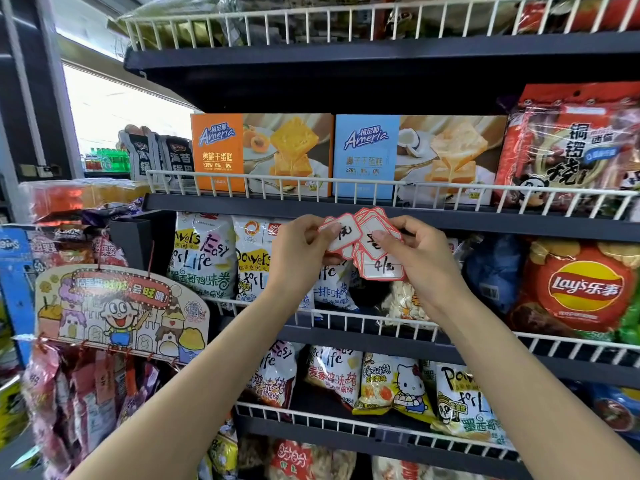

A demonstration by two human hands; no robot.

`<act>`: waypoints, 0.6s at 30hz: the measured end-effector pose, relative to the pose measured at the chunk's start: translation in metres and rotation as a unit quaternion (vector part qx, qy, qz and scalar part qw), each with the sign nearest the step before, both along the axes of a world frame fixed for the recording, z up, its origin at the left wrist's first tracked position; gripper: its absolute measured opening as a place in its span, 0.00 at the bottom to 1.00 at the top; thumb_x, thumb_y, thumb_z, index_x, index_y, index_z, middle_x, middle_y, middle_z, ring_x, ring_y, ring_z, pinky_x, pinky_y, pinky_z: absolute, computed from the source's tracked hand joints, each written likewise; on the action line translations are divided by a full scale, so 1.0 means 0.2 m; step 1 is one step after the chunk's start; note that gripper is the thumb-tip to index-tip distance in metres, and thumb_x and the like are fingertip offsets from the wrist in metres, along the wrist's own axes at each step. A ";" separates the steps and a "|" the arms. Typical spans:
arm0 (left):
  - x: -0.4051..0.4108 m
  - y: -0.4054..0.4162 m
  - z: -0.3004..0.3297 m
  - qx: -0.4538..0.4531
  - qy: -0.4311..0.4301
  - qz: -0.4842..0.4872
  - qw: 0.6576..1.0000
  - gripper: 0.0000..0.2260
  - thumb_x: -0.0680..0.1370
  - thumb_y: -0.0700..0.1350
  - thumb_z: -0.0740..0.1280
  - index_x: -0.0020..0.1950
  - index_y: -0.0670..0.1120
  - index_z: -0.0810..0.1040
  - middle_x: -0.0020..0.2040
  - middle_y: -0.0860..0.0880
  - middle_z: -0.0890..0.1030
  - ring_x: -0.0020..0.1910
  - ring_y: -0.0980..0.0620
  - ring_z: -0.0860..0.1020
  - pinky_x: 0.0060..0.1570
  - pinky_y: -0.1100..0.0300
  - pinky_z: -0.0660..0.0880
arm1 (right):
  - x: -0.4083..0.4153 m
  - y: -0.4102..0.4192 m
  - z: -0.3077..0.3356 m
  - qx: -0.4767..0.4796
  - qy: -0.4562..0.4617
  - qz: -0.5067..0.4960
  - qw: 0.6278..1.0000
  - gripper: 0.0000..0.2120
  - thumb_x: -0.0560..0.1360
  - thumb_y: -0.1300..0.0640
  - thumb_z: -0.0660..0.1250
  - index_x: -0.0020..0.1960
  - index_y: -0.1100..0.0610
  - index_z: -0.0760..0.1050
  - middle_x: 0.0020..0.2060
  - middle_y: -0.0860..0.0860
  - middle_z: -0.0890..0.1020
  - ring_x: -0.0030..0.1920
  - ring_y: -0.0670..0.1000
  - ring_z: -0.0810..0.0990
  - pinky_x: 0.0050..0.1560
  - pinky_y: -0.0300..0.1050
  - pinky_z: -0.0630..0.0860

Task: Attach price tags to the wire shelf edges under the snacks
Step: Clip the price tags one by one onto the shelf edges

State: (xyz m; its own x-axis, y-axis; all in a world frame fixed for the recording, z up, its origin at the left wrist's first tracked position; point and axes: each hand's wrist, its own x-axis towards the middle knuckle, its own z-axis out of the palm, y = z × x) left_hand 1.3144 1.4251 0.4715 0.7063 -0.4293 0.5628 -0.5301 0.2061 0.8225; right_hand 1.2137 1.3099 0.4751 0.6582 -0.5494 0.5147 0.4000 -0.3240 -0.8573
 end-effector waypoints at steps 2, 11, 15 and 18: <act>0.00 0.00 0.00 -0.005 0.012 0.001 1.000 0.07 0.80 0.43 0.63 0.49 0.40 0.77 0.41 0.43 0.82 0.33 0.54 0.81 0.34 0.65 0.79 | 0.00 -0.01 0.00 -0.002 0.007 -0.001 1.000 0.04 0.74 0.62 0.69 0.47 0.54 0.76 0.40 0.51 0.83 0.37 0.46 0.83 0.39 0.42 0.80; -0.04 0.01 0.01 -0.011 0.057 -0.054 0.997 0.08 0.81 0.43 0.60 0.52 0.39 0.75 0.41 0.44 0.81 0.33 0.56 0.81 0.35 0.64 0.80 | 0.00 0.00 -0.01 -0.033 -0.002 -0.002 0.999 0.06 0.74 0.63 0.67 0.46 0.53 0.76 0.36 0.49 0.83 0.35 0.45 0.82 0.39 0.41 0.80; -0.06 0.00 0.00 0.026 0.008 -0.053 0.998 0.06 0.78 0.40 0.66 0.53 0.39 0.75 0.44 0.42 0.83 0.39 0.53 0.82 0.36 0.64 0.80 | 0.01 0.02 -0.02 -0.088 -0.002 -0.014 0.996 0.07 0.76 0.63 0.65 0.49 0.51 0.74 0.38 0.49 0.83 0.33 0.44 0.80 0.37 0.39 0.78; -0.05 0.00 0.00 0.026 0.020 -0.040 0.999 0.06 0.77 0.39 0.67 0.52 0.40 0.76 0.43 0.45 0.83 0.38 0.55 0.82 0.35 0.65 0.79 | 0.02 0.02 -0.03 -0.082 0.017 -0.030 0.996 0.09 0.77 0.61 0.65 0.52 0.49 0.70 0.44 0.54 0.83 0.40 0.50 0.83 0.41 0.47 0.80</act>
